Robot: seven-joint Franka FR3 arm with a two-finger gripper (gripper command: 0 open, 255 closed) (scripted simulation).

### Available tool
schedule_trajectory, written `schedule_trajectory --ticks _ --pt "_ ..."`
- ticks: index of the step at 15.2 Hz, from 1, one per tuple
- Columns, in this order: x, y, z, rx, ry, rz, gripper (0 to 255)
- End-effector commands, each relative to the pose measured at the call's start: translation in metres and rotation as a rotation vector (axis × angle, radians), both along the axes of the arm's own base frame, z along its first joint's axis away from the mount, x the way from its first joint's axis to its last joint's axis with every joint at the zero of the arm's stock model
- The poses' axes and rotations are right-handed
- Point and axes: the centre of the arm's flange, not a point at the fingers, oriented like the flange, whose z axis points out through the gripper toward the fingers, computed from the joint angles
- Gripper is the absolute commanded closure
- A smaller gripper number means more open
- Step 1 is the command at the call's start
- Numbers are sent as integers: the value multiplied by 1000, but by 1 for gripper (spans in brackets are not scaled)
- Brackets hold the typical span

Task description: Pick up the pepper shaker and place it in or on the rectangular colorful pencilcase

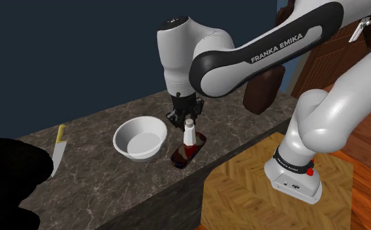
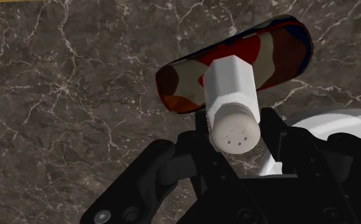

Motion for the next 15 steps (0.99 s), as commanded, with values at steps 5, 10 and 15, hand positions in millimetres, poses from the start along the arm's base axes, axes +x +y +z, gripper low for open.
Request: schedule_trajectory --ticks 5,10,15 --pt "0 0 -31 0 -1 0 255" --pt "0 0 -31 0 -1 0 255" --pt "0 0 -31 0 -1 0 0"
